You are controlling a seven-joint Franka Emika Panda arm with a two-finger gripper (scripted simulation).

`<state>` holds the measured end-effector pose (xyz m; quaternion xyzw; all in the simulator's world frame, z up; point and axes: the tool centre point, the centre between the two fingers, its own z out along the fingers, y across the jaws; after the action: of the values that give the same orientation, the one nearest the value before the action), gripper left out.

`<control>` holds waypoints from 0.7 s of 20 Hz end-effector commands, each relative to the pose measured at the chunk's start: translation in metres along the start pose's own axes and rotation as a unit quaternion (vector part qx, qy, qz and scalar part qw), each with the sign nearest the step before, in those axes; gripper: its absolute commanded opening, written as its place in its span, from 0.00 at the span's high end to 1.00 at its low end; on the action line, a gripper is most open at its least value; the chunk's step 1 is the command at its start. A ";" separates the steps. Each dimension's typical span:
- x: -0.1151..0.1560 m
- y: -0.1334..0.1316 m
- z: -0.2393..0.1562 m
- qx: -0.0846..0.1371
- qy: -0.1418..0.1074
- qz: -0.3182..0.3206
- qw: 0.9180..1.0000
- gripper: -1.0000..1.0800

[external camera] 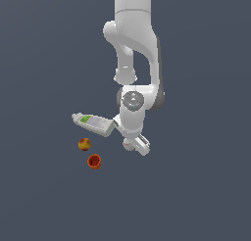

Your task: Pick up a designated object from a clutter of objects.

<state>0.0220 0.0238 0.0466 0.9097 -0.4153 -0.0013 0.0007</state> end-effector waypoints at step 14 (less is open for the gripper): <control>0.009 -0.007 -0.066 0.000 0.000 0.000 1.000 1.00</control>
<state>0.0310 0.0221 0.1000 0.9097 -0.4152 -0.0021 0.0011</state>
